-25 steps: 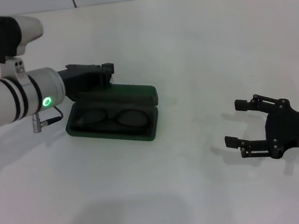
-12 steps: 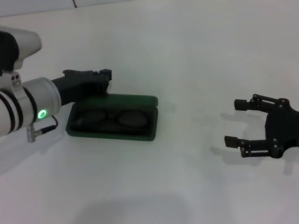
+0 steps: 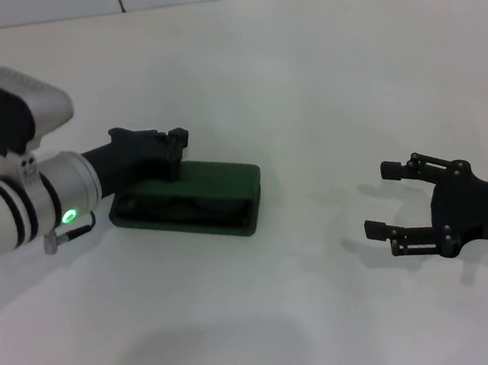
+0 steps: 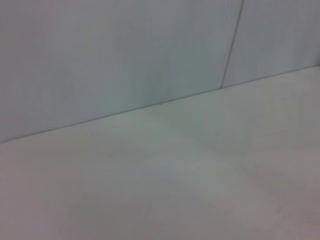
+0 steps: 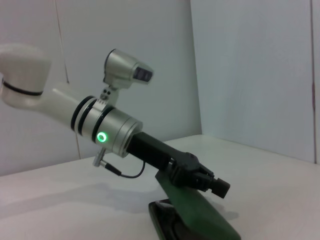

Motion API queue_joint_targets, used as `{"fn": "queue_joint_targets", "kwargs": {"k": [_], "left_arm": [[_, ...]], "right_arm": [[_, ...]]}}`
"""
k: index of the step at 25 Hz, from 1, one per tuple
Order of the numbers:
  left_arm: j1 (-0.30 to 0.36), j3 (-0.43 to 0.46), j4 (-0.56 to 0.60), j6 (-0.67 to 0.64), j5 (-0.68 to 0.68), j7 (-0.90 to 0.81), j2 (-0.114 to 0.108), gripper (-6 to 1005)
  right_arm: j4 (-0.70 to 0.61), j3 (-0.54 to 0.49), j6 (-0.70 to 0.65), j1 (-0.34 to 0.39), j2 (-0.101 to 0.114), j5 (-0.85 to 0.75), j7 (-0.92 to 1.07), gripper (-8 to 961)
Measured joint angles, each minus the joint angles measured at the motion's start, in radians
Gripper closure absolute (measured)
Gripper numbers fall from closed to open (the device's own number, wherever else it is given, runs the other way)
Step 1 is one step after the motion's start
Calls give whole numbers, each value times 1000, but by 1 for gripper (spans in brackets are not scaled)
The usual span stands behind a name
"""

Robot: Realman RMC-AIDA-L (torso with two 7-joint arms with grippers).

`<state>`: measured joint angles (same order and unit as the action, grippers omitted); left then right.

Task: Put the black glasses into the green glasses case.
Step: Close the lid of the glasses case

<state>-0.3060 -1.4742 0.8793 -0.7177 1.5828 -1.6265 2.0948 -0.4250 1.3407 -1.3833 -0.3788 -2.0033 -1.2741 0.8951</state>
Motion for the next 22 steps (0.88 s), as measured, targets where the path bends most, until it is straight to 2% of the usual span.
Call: {"fn": "queue_joint_targets", "kwargs": {"k": [7, 22], "left_arm": [[4, 4, -104, -48, -222, 263, -2, 943], [14, 10, -206, -133, -392, 490, -2, 941]], "right_arm": [[-1, 0, 0, -1, 1, 0, 20, 81], [-3, 0, 0, -8, 3, -1, 46, 80]]}}
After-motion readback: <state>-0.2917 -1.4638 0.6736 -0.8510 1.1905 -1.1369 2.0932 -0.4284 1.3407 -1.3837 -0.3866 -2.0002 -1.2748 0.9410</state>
